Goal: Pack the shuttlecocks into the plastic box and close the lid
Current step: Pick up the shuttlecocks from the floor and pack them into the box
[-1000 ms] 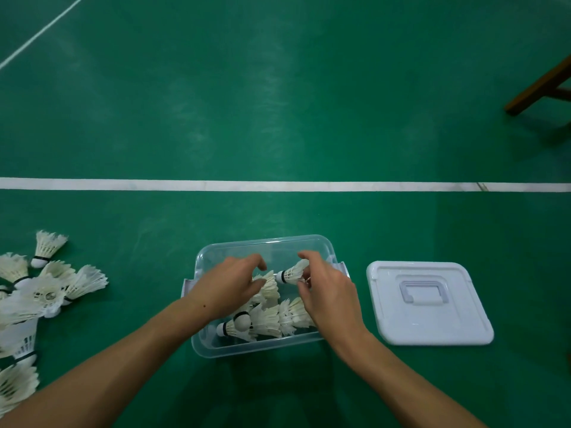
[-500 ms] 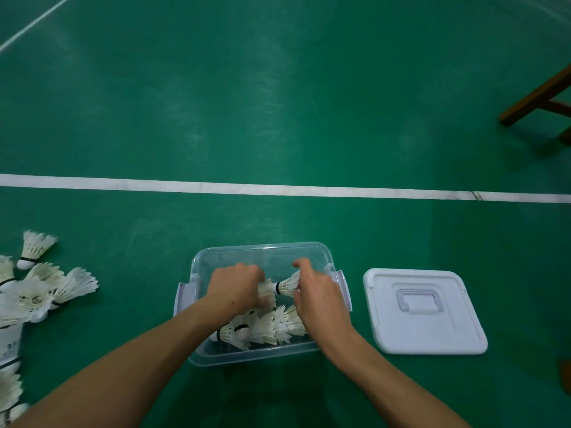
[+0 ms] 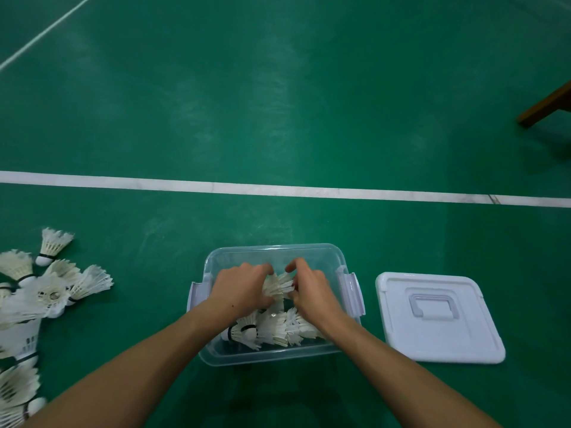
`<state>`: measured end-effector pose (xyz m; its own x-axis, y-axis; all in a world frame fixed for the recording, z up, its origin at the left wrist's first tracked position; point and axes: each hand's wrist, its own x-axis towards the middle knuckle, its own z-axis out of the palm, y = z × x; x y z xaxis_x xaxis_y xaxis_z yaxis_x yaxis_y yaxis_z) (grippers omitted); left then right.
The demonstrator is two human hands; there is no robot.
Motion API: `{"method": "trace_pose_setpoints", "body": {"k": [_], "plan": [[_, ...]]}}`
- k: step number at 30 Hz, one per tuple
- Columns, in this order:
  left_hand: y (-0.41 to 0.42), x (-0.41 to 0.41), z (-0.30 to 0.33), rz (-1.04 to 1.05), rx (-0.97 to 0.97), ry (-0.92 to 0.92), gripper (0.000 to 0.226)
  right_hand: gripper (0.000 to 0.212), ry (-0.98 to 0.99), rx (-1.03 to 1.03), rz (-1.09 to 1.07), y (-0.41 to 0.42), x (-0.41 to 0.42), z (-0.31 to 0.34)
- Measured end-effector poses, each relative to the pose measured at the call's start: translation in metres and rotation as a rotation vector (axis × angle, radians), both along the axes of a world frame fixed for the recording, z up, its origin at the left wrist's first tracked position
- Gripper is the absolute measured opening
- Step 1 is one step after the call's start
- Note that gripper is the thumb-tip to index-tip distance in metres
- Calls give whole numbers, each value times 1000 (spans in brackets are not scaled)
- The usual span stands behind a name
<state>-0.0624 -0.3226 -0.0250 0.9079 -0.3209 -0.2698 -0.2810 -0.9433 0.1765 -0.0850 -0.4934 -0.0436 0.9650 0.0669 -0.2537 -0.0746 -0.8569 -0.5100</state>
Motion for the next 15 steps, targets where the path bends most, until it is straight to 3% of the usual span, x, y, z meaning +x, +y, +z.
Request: {"method": "trace_pose_setpoints", "body": {"k": [4,7,9,12,15], "plan": [[10,-10,22,-65,-137,-1,57,55,-25,-155,107,-4,-5,7],[28,-15,48,-135,-370,67,53,51,-34,-195,130,-10,-10,33],[38,-14,62,-141,-557,56,56,51,-3,-9,155,-16,-17,58],[40,-10,74,-106,-829,72,57,56,154,522,200,-15,-32,94],[28,-7,79,-82,-971,73,59,58,167,740,135,-11,-38,105]]}}
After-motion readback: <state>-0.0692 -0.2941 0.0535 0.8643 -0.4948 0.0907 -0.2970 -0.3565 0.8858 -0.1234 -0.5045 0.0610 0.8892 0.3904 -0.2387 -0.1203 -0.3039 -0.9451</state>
